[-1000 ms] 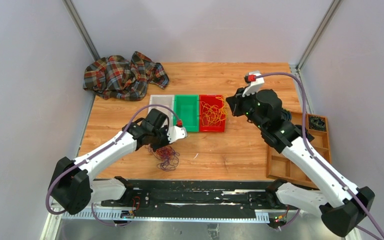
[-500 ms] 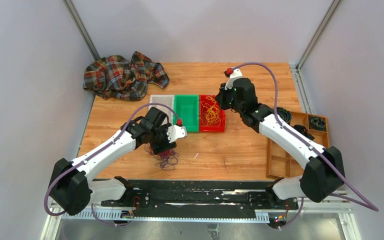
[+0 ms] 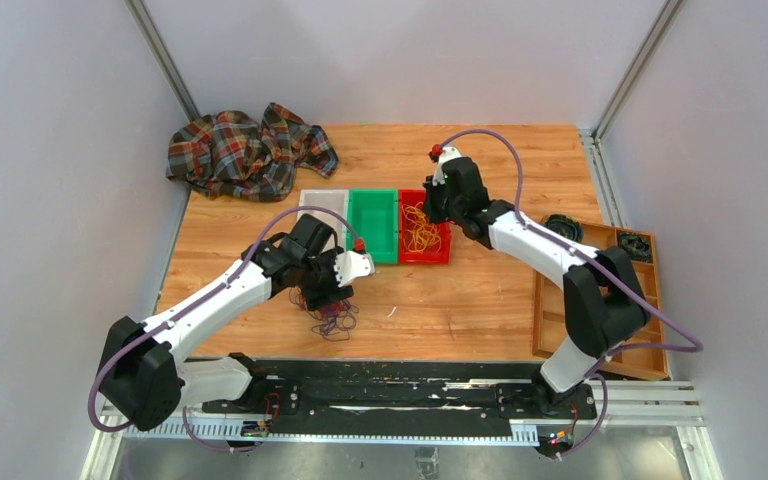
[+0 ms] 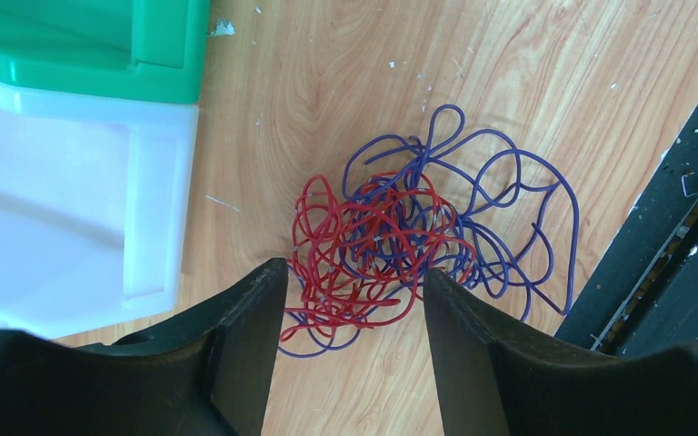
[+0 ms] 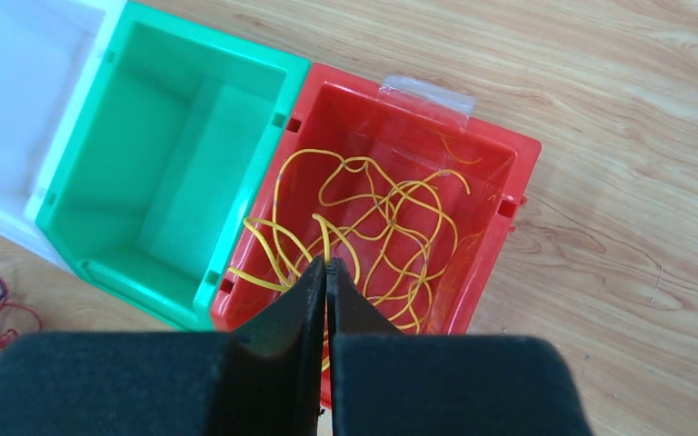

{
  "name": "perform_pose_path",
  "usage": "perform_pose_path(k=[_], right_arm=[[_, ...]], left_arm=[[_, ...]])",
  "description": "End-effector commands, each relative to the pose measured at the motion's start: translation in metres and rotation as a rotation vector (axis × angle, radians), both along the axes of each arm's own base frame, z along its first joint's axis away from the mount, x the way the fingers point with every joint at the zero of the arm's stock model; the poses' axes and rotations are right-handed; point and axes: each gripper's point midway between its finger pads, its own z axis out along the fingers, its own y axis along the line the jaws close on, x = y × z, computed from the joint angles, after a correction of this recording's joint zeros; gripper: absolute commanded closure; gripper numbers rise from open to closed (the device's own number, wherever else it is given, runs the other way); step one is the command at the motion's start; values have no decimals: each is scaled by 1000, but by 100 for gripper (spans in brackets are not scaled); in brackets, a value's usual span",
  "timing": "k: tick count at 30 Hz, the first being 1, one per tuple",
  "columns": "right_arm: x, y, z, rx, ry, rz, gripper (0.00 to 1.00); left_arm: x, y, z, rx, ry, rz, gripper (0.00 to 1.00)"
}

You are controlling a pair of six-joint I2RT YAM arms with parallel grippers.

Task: Untangle the cables

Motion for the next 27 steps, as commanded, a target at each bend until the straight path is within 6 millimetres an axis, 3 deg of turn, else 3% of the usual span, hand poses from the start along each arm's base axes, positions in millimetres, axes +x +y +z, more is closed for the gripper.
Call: perform_pose_path(k=[1,3,7,12,16,19,22,27], right_arm=[[19,-2,0,-29,-20,-9,99],[22,-4,-7,-55,-9,-13,96],[21,-12,3,-65,-21,-44,59],[17,-22,29,-39,-80,-93,41],[1,-24,53,17,-120,-93,35],[-21,-19,59,72,-134,-76,33],[-50,-8,49,117,-123,-38,33],[-113,18,15,108,-71,70,32]], left_arm=[[3,-7,13,-38,-9,-17,39],[2,-8,13,-38,-3,-19,39],[-1,-8,13,-49,8,-37,41],[-4,-4,5,-26,28,-58,45],[-2,0,-2,-11,43,-49,49],[1,1,-7,-12,49,-38,56],[0,0,-14,-12,68,-41,61],[1,-1,-31,-2,80,-45,61]])
